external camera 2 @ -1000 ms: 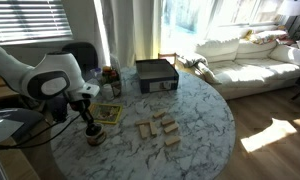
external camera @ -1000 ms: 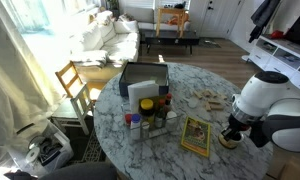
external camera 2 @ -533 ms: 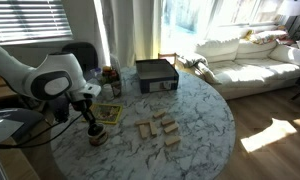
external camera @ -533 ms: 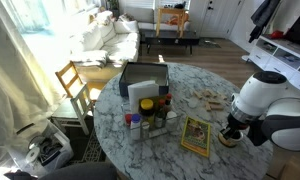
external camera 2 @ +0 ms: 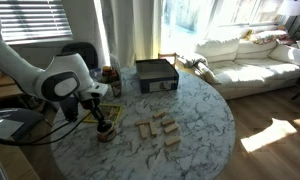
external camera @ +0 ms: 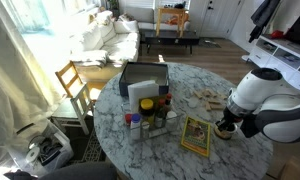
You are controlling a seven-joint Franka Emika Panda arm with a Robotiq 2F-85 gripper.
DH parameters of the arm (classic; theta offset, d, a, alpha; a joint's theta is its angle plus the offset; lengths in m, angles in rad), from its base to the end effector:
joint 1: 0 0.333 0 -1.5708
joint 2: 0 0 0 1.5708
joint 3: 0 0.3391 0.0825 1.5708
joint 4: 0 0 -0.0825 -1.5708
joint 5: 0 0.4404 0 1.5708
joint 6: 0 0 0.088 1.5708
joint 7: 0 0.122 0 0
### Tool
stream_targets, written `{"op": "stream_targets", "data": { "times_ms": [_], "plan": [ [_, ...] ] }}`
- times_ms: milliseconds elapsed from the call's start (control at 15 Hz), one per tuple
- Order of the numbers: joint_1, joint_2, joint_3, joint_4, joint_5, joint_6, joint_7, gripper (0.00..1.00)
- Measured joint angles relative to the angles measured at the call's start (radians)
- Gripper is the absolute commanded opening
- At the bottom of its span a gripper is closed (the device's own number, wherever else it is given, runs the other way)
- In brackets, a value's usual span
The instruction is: Place the yellow can on top of the green lid
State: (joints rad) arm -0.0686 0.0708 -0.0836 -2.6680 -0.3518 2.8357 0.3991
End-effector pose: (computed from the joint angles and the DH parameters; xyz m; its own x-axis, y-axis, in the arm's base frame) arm 0.4487 -0.0532 0.1786 0.9700 -0.2106 0.1211 -0.2232 -0.9695 0.1016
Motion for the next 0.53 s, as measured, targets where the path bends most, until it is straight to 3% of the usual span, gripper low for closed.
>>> {"op": "stream_targets", "data": {
  "times_ms": [67, 133, 200, 533],
  "plan": [
    [0.001, 0.010, -0.006, 0.012, -0.002, 0.000, 0.000, 0.03],
    [0.001, 0.018, -0.011, 0.023, -0.002, 0.000, 0.000, 0.36],
    [0.003, 0.026, -0.017, 0.033, -0.002, 0.000, 0.000, 0.37],
    [0.008, 0.020, -0.034, 0.056, -0.002, -0.018, 0.000, 0.73]
  ]
}}
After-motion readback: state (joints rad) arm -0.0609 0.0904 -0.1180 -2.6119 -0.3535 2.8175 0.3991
